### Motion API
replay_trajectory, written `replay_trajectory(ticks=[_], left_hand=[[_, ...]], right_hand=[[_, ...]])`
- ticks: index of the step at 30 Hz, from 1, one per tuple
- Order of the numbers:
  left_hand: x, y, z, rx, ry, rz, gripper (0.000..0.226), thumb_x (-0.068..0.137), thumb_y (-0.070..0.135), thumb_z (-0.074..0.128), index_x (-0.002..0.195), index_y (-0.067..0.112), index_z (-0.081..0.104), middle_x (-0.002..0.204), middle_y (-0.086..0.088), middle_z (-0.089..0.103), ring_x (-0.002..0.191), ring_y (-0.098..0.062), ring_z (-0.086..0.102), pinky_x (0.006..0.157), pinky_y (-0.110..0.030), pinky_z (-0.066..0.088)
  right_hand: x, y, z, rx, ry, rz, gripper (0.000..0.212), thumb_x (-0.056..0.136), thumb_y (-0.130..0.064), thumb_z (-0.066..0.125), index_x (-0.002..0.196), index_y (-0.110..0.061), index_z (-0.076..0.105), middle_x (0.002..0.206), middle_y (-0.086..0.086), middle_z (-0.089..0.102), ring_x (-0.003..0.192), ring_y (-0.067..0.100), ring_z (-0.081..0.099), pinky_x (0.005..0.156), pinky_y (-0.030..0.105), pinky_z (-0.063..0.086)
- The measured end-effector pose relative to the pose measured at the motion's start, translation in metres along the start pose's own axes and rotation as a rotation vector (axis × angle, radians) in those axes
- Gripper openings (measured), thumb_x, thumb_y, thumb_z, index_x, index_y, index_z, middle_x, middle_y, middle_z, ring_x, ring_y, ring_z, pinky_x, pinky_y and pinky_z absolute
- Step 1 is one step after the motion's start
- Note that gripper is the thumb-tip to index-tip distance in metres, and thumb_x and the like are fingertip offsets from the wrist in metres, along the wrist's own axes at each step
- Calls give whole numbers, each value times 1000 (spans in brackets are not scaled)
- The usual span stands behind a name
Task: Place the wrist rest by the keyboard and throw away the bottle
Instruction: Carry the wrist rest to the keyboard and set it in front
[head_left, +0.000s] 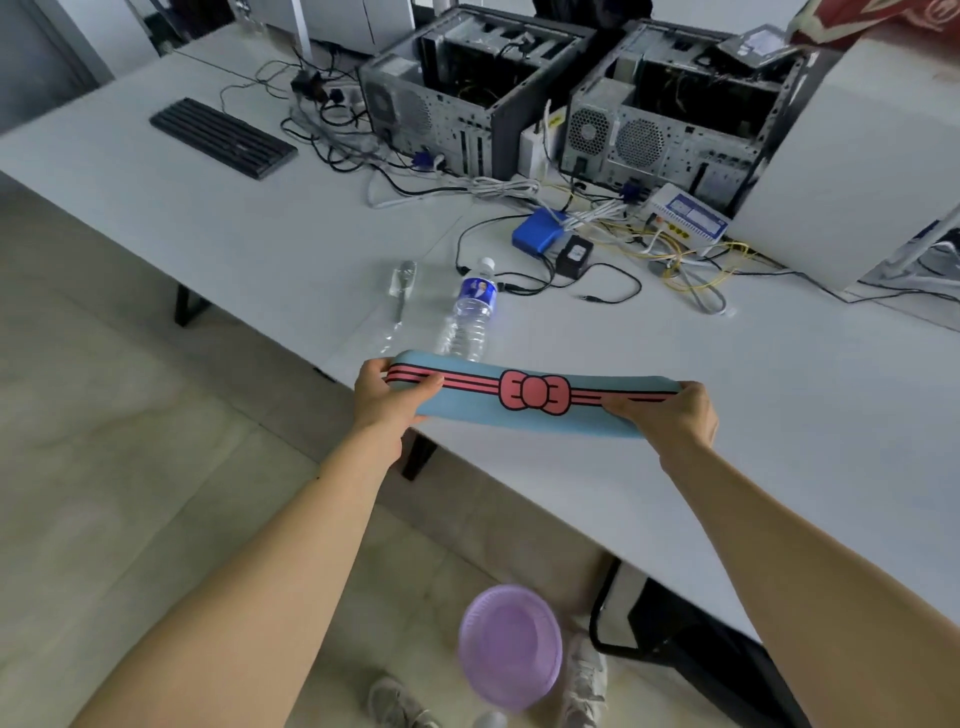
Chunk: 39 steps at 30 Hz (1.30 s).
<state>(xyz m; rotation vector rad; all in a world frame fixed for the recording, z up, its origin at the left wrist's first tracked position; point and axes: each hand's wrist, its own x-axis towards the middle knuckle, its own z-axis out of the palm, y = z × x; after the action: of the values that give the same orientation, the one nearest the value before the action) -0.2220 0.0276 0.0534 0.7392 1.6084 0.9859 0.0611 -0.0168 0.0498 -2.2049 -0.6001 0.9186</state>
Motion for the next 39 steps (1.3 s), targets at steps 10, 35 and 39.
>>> replay_trajectory(ticks=[10,35,39], left_hand=[[47,35,-129,-41,-62,31,60,73,6,80,124,9,47,121,-7,59,102,-23,65,67,-30,58],[232,128,-264,-81,35,27,70,62,-1,85,122,9,50,110,-7,65,100,-24,68,70,-30,56],[263,141,-291,-94,26,21,68,65,-2,84,123,8,49,108,-5,65,94,-20,67,65,-28,55]], right_hand=[[-79,-48,103,35,53,-39,83,53,-30,93,121,-8,51,117,9,58,94,21,52,80,32,50],[-74,-226,305,-63,8,-163,90,49,-35,92,123,-9,49,116,11,58,111,30,53,93,43,50],[-78,-245,341,-46,-6,-151,90,52,-34,92,127,-9,48,107,4,54,105,23,53,91,36,49]])
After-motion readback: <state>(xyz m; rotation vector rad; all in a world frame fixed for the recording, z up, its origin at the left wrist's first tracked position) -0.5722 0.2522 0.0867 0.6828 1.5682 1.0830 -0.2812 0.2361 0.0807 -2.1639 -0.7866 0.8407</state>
